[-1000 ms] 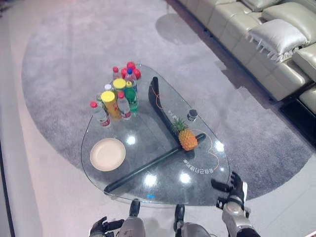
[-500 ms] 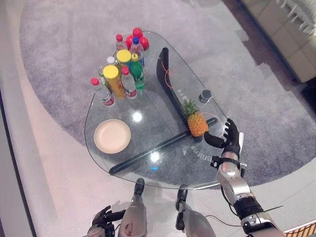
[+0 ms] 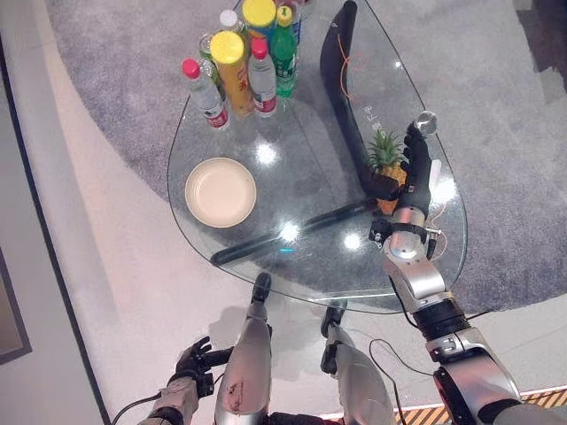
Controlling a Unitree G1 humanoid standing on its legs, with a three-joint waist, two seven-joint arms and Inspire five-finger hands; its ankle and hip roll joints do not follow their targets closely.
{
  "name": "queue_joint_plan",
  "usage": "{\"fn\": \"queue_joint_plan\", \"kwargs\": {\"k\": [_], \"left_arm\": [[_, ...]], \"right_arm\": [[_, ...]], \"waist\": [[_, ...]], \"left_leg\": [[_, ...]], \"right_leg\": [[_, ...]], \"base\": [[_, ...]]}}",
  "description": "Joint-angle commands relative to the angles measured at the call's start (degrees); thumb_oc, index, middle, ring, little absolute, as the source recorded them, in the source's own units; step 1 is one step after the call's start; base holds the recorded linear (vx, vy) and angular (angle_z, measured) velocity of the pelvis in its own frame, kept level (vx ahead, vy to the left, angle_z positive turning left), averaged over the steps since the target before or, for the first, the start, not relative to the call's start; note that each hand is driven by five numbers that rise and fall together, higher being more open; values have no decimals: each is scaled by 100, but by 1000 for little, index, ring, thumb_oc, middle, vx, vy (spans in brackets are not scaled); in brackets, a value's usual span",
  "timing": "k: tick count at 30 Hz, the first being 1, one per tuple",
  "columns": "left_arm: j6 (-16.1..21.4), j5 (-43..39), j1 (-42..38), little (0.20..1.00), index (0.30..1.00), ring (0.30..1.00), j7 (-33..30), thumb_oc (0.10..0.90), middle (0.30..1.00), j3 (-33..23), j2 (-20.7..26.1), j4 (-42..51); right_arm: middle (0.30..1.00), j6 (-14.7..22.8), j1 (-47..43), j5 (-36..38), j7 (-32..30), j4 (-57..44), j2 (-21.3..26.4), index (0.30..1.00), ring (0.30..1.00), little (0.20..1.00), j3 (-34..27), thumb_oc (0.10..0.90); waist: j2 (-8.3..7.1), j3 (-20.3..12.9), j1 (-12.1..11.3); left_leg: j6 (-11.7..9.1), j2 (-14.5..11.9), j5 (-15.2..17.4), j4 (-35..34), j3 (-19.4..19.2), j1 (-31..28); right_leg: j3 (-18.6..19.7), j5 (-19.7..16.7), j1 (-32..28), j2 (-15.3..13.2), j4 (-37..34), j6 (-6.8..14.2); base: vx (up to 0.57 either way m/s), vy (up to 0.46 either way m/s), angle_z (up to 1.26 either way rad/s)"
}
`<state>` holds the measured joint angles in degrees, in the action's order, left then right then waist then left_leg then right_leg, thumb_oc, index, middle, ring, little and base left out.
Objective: Pick up the fruit to the plate
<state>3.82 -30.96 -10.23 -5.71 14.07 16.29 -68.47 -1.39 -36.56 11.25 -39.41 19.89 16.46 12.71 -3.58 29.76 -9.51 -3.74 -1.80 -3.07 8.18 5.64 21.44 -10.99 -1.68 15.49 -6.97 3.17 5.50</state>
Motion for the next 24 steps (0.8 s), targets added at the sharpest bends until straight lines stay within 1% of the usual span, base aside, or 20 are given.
{"fn": "queue_joint_plan", "kwargs": {"k": [1, 5, 6, 7, 8, 9, 11, 14, 19, 24], "left_arm": [[-180, -159, 312, 900, 900, 900, -79, 800, 900, 164, -168, 43], [-198, -246, 284, 900, 900, 900, -95, 800, 900, 233, -181, 134], [-178, -271, 278, 900, 900, 900, -84, 800, 900, 247, -183, 132], [-165, -292, 285, 900, 900, 900, -92, 800, 900, 271, -183, 150], [-163, -292, 287, 900, 900, 900, -95, 800, 900, 275, -184, 156], [-154, -295, 300, 900, 900, 900, -96, 800, 900, 287, -180, 172], [-139, -305, 312, 900, 900, 900, -84, 800, 900, 297, -170, 183], [-137, -343, 273, 900, 900, 900, -57, 800, 900, 300, -145, 182], [-141, -353, 252, 900, 900, 900, -48, 800, 900, 305, -147, 224], [-146, -406, 252, 900, 900, 900, -42, 800, 900, 310, -163, 276]], "right_arm": [[900, 53, -528, -494, -682, -449, 663, 900, 900, 900, -136, 800], [900, -324, -753, -541, -1032, -41, 852, 900, 900, 900, -51, 800], [900, -358, -799, -615, -1144, 107, 895, 900, 900, 900, -37, 800], [900, -483, -839, -685, -1252, 188, 950, 900, 900, 900, -21, 800], [900, -515, -853, -689, -1290, 205, 962, 900, 900, 900, -14, 800], [900, -648, -882, -725, -1422, 280, 998, 900, 900, 900, 19, 800], [900, -757, -911, -778, -1574, 387, 1041, 900, 900, 900, 63, 800], [900, -1029, -990, -897, -1919, 494, 1141, 900, 900, 900, 168, 800], [900, -1294, -969, -827, -2052, 499, 1148, 900, 900, 900, 205, 800], [900, -1288, -932, -516, -1822, 494, 1104, 900, 900, 900, 269, 800]], "waist": [[-17, 4, 16], [3, 4, -15], [7, 4, -27], [8, 4, -39], [9, 4, -42], [12, 4, -54], [14, 4, -65], [-7, 4, -62], [-12, 4, -33], [6, 4, -14]], "left_leg": [[517, 599, 113, 345, 49, 437], [527, 631, 98, 402, 80, 602], [529, 639, 96, 416, 89, 646], [533, 648, 92, 429, 106, 694], [535, 651, 91, 433, 110, 705], [540, 660, 92, 437, 121, 727], [552, 671, 93, 428, 132, 746], [570, 679, 89, 420, 122, 788], [581, 692, 107, 460, 105, 823], [582, 703, 98, 490, 102, 910]], "right_leg": [[85, -221, 505, 232, 471, -356], [63, -222, 673, 224, 529, -360], [53, -221, 709, 217, 537, -362], [42, -224, 755, 211, 550, -358], [40, -224, 767, 211, 556, -357], [36, -225, 792, 212, 565, -354], [34, -225, 818, 212, 568, -349], [44, -240, 871, 212, 570, -340], [82, -243, 924, 213, 609, -327], [93, -248, 1022, 200, 646, -326]], "base": [[0, 0, 0], [-2, 7, 1], [-17, 19, 3], [0, 0, 0], [0, 0, 0], [0, 0, 0], [0, 0, 0], [0, 0, 0], [0, 0, 0], [0, 0, 0]]}}
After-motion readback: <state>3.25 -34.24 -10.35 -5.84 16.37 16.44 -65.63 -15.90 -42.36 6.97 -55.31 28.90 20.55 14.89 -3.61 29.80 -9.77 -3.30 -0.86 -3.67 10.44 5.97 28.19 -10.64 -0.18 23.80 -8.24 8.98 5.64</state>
